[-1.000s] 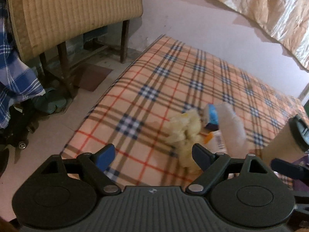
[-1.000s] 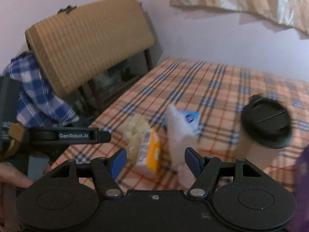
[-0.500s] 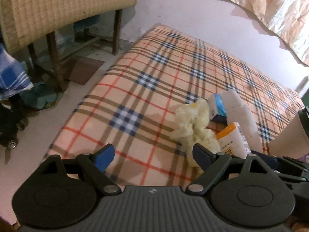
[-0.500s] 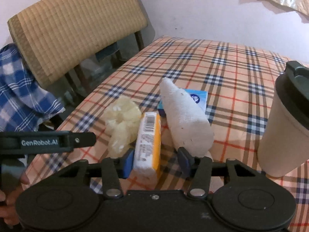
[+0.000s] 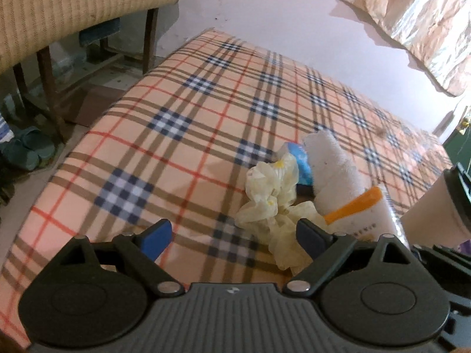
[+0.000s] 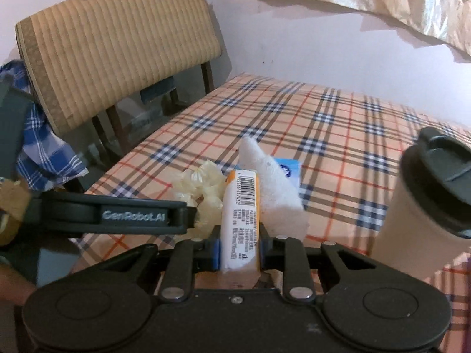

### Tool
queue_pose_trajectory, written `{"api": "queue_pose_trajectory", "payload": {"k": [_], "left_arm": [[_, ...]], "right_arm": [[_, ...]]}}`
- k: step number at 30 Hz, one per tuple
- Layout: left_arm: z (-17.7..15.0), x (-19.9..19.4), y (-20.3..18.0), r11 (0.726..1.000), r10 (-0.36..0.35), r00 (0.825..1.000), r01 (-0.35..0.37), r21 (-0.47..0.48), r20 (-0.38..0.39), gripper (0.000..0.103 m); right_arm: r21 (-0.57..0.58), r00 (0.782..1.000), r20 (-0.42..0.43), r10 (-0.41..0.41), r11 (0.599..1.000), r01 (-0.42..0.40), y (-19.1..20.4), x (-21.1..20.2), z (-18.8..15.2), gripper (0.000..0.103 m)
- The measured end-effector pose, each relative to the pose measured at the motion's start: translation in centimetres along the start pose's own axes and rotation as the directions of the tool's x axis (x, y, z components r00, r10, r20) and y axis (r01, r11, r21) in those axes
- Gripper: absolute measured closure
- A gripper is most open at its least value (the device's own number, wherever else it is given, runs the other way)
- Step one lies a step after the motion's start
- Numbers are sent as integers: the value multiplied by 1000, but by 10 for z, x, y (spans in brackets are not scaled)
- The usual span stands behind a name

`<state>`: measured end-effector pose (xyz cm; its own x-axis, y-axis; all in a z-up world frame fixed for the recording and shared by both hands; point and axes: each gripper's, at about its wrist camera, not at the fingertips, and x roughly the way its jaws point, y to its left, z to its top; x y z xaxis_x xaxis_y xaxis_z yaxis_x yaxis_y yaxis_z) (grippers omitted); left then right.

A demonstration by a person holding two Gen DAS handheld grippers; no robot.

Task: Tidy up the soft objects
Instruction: 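Grasp the white-and-orange medicine box with the right tool while the left tool grasps the clear plastic bag, then lift and carry the medicine box and plastic bag with both tools toward the tray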

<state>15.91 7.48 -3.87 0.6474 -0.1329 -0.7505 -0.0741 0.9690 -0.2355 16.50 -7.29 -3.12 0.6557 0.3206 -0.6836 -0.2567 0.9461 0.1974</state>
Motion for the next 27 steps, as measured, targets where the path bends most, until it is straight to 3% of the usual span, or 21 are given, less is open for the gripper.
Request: {"api": "queue_pose_trajectory", "payload": {"k": [7, 11, 12, 14, 16, 19, 27], "left_arm": [[-1, 10, -16, 999, -47, 999, 46, -16, -15, 8], [-1, 18, -27, 1000, -4, 1000, 4, 23, 8, 9], [-1, 20, -29, 999, -1, 1000, 0, 33, 16, 14], [-1, 20, -30, 999, -9, 1000, 8, 54, 29, 51], [-1, 21, -31, 997, -24, 1000, 23, 71, 7, 82], [-5, 16, -25, 999, -38, 999, 38, 35, -15, 90], [6, -34, -34, 998, -14, 998, 10, 65, 62, 91]], "right_arm": [[39, 1000, 30, -2, 999, 0, -8, -22, -4, 75], [49, 1000, 21, -9, 999, 8, -11, -26, -5, 75], [53, 1000, 21, -12, 999, 11, -12, -27, -5, 75], [69, 1000, 23, 0, 998, -2, -15, -30, -5, 75], [66, 999, 32, -4, 998, 2, -15, -34, -4, 75], [67, 999, 39, 5, 998, -8, -13, -40, -2, 75], [31, 997, 74, 30, 999, -32, -2, -58, 15, 75]]}}
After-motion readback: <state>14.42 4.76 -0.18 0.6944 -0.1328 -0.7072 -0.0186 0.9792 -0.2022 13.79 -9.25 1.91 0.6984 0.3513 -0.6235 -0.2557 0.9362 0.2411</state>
